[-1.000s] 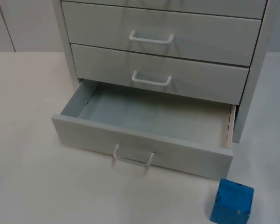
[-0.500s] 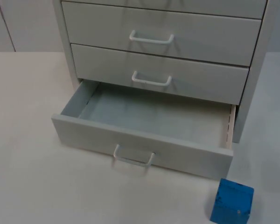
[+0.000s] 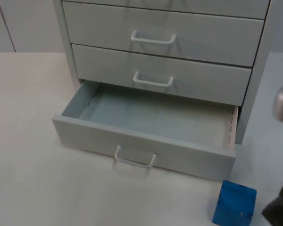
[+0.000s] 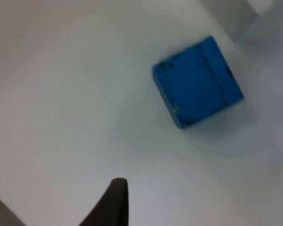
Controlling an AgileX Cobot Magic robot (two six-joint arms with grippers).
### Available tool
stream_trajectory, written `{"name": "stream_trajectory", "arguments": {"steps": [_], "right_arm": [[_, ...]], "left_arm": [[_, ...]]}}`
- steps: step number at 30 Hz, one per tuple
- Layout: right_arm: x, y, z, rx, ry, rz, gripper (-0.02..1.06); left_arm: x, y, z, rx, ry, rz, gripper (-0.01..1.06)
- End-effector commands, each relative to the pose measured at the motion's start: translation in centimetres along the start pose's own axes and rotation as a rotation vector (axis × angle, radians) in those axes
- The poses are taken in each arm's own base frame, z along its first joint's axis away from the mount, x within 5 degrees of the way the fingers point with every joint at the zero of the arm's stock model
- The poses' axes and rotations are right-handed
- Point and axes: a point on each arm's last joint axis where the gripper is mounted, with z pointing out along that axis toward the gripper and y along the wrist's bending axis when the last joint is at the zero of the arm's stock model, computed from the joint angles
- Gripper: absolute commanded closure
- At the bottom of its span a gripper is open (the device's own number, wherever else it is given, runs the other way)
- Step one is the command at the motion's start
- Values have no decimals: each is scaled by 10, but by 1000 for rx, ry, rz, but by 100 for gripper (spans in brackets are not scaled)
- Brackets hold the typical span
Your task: Open the drawer with the left hand, place the block into the drawer with the right hand, then close the drawer with the left hand.
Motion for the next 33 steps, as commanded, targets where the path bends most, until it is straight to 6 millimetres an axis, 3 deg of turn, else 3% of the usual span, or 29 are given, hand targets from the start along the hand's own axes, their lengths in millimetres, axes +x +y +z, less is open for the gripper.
{"name": "stream_trajectory", "arguments": {"steps": [1,5,10,20,33], "right_arm": [[-8,6,17,14,-31,-27,3],[-5,5,57,74,61,-21,4],[-5,7,86,75,60,-47,4],[-23,9,98,72,30,-95,5],[-27,11,98,54,-6,-124,8]], "left_arm": [[0,0,0,0,-15,-14,1],[1,0,0,0,-4,-14,1],[1,0,0,0,-2,-14,1],[1,0,0,0,2,-14,1],[1,0,0,0,2,-14,1]]}}
